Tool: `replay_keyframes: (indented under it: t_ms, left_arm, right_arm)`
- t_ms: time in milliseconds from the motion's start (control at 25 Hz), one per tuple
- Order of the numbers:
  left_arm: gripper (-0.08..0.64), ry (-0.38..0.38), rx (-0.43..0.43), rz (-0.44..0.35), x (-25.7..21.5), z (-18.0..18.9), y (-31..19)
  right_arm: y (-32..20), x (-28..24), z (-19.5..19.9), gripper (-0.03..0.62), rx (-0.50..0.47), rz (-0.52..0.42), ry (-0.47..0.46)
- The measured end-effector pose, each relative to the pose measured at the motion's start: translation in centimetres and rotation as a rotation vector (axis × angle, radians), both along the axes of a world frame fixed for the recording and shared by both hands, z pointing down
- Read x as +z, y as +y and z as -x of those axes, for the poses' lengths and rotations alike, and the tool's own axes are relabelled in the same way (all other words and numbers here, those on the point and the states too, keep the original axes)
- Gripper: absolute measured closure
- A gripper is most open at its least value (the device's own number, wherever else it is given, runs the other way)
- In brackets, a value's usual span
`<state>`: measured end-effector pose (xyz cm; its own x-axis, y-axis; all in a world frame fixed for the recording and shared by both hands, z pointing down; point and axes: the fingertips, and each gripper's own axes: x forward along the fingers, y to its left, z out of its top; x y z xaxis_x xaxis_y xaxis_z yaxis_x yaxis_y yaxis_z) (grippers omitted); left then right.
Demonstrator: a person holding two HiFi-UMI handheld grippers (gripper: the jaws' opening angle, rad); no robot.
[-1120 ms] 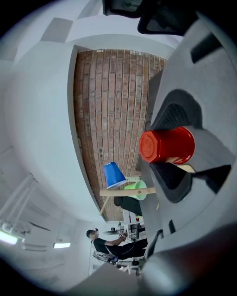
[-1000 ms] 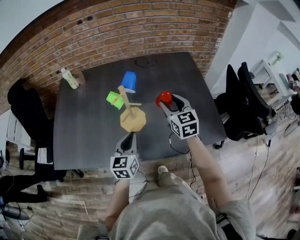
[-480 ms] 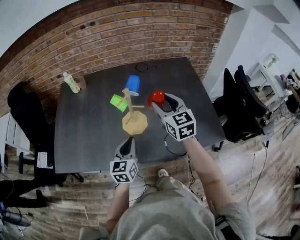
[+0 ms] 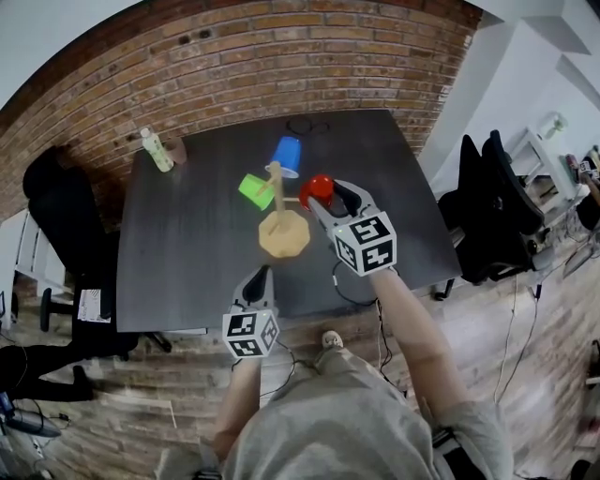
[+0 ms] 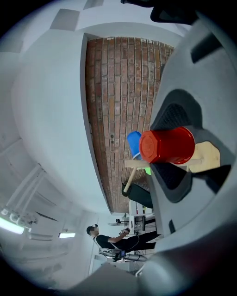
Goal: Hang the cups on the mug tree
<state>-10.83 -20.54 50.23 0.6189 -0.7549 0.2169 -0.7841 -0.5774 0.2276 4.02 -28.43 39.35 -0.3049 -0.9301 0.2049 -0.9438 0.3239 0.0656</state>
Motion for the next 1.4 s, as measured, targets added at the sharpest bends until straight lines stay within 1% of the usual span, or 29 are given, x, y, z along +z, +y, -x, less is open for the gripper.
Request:
replay_keyframes:
  t_ms: [320,760,960,1120,1400]
  left_arm:
    - [0.543,-0.007,-0.013,0.003,0.3,1.3,-0.1]
    - [0.543,-0.029,-0.009,0.011,0.9,2.1,-0.4]
    - [0.543,-0.033,0.002,0.006,1.1,2.0,-0.4]
    - [0.543,-0.031,-0.006,0.005,1.2,2.5,-0.4]
    - [0.543,-0.026,0.002,0.009,1.2,2.9,-0.3]
  right_arm:
    - [-0.7,1.6,1.6,0.376,-0.017,0.024,-0.007]
    - [-1.6,2.8,2.3,0.367,-0.017,0.047,-0.065]
    - [-1.9,4.0,2.0,0.365,0.002,0.077,-0.088]
    - [-2.2,4.6,2.0,0.359,0.014,0.095,-0.118]
    - [-1.8,5.1,1.5,0.345,0.036,0.113,-0.122]
